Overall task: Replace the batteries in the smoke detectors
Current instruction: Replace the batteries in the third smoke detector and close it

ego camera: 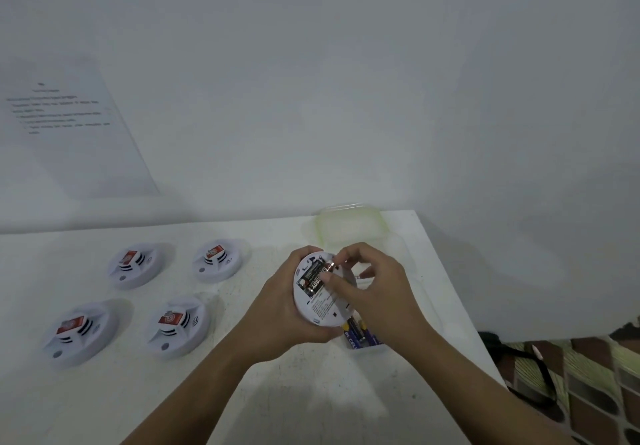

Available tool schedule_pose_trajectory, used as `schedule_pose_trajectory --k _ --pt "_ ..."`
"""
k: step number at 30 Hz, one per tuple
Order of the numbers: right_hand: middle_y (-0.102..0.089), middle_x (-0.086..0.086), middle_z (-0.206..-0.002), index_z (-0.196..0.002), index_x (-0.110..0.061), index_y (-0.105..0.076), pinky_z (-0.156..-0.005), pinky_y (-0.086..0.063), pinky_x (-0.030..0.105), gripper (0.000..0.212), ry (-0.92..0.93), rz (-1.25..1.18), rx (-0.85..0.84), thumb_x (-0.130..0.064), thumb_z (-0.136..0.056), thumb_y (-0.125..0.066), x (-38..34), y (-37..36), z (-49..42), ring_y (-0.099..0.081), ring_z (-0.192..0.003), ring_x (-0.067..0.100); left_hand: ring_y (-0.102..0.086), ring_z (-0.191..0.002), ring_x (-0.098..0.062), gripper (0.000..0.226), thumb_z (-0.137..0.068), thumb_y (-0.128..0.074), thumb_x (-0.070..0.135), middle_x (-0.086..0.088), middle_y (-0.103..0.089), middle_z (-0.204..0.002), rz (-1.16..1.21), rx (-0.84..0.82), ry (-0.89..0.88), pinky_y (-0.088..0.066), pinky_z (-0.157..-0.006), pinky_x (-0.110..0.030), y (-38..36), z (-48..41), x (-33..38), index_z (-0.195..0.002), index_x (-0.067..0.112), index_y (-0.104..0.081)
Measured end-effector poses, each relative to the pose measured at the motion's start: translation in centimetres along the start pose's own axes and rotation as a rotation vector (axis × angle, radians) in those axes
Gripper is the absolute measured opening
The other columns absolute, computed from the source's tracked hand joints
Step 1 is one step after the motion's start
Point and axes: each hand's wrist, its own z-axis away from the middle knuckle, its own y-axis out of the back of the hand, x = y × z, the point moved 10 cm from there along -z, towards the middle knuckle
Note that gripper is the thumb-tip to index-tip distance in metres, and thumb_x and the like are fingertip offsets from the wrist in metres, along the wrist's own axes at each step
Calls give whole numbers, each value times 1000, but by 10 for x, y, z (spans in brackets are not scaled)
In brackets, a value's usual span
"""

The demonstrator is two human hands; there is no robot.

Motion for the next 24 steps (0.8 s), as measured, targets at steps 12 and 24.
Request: schedule_pose_trajectory --k 12,24 --pt "-72 4 -88 -90 -7 -67 -68 -54 18 11 -52 -386 161 -9 -85 -77 3 45 -15 -68 -74 12 -59 -122 -13 92 -61 -96 9 12 -61 -127 -30 32 -51 -57 -93 -31 4 -3 7 -136 28 -46" --pt "-68 -13 -84 -87 -25 -66 -66 -50 10 12 -51 416 -108 -16 -90 -71 79 38 -11 -66 -76 2 -57 -124 -8 95 -60 -97 9 15 -59 -129 -75 26 -51 -56 -96 -29 10 -6 4 -138 25 -44"
